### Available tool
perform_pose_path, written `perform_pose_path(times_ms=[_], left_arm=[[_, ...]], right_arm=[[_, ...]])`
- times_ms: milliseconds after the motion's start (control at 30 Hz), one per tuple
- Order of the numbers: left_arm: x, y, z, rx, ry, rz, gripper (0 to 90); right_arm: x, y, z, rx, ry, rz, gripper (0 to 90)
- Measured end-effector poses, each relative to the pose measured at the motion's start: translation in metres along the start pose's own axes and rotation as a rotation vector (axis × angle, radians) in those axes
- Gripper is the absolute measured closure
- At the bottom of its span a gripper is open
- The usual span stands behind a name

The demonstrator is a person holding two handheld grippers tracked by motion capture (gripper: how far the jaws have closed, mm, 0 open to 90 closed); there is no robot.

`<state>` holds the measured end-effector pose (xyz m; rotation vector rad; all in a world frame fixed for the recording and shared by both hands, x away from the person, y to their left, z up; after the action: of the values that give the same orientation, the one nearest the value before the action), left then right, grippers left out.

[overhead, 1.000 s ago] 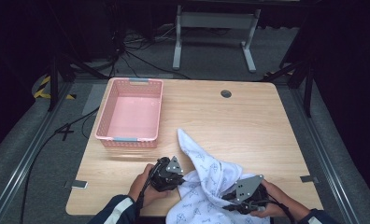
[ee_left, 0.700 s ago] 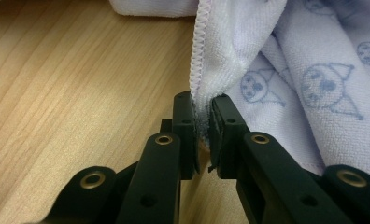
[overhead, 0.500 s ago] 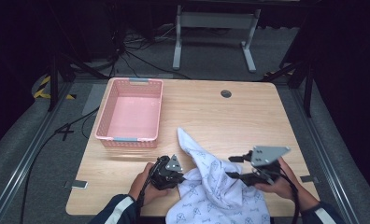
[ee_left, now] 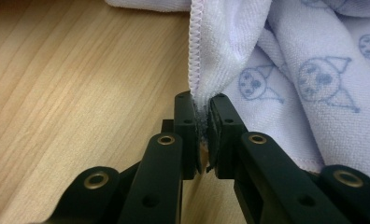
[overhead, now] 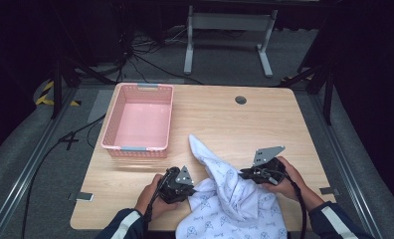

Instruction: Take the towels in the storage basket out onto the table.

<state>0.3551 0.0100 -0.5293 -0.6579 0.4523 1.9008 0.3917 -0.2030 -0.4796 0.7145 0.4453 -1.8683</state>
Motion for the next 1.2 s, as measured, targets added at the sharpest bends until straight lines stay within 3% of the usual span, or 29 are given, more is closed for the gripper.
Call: perform_pose_path(times_ms=[33,67,133,233,400,433,467,567,600,667,733,767,900,933,967,1000,1067,1100,1133,1167,1200], left_arm=[[0.001,-0.001,0.000,0.001,-0.001,0.006,83.4],[0.001,-0.003,0.001,0.001,0.008,0.012,83.5],[0.002,-0.003,0.001,0.005,0.011,0.029,83.7],[0.006,-0.008,0.005,-0.003,0.004,0.034,84.0],[0.013,-0.011,0.011,-0.012,-0.007,0.049,84.1],[0.015,-0.012,0.012,-0.014,-0.010,0.056,84.1],[0.017,-0.013,0.014,-0.015,-0.013,0.064,84.2],[0.021,-0.012,0.017,-0.017,-0.022,0.074,84.3],[0.021,-0.012,0.017,-0.017,-0.022,0.074,84.4],[0.023,-0.010,0.019,-0.021,-0.028,0.076,84.4],[0.024,-0.009,0.020,-0.028,-0.021,0.076,84.5],[0.025,-0.007,0.021,-0.018,-0.025,0.084,84.5],[0.022,0.002,0.025,-0.016,0.005,0.066,83.6],[0.020,0.003,0.026,-0.018,0.021,0.072,82.6],[0.018,0.002,0.027,-0.029,0.034,0.075,78.3],[0.018,0.002,0.027,-0.029,0.034,0.075,72.7],[0.010,0.001,0.026,-0.029,0.071,0.087,70.8],[0.003,-0.001,0.024,-0.036,0.080,0.068,70.1],[-0.003,-0.003,0.023,-0.045,0.088,0.053,69.2],[-0.003,-0.003,0.023,-0.045,0.088,0.053,69.2],[-0.015,-0.005,0.020,-0.043,0.105,0.035,69.0]], right_arm=[[0.000,0.000,0.000,0.000,0.000,0.000,84.6],[-0.006,0.006,0.011,0.049,0.041,0.001,85.3],[-0.010,0.010,0.018,0.075,0.069,-0.002,85.4],[-0.014,0.029,0.037,0.155,0.128,-0.042,85.6],[-0.002,0.082,0.056,0.378,0.105,-0.070,85.8],[-0.002,0.082,0.056,0.378,0.105,-0.070,85.8],[0.009,0.109,0.061,0.472,0.058,-0.086,85.8],[0.026,0.144,0.065,0.553,0.028,-0.147,85.8],[0.026,0.144,0.065,0.553,0.028,-0.147,85.8],[0.043,0.172,0.065,0.608,-0.003,-0.206,85.8],[0.055,0.190,0.064,0.663,-0.042,-0.215,85.6],[0.058,0.197,0.064,0.687,-0.033,-0.239,85.5],[0.066,0.204,0.056,0.691,-0.039,-0.284,74.4],[0.066,0.203,0.056,0.692,-0.047,-0.267,70.0],[0.065,0.202,0.058,0.695,-0.034,-0.260,63.7],[0.065,0.202,0.058,0.695,-0.034,-0.260,63.7],[0.063,0.197,0.065,0.671,0.005,-0.299,54.3],[0.061,0.188,0.069,0.626,0.044,-0.319,54.0],[0.060,0.183,0.071,0.610,0.057,-0.321,54.5],[0.060,0.176,0.073,0.591,0.068,-0.310,58.0],[0.059,0.168,0.073,0.552,0.080,-0.295,60.0]])
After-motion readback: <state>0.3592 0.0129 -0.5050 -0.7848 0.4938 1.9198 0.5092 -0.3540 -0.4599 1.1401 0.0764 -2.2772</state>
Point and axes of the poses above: each handheld gripper's, and its own axes: z roughly backward along the jaws, x roughly out of its underside, y roughly to its right, the point moved 9 cm from there along -z, roughly forward along the jaws, and after that the axes turned 2 degrees about -x, right-handed, at the moved point
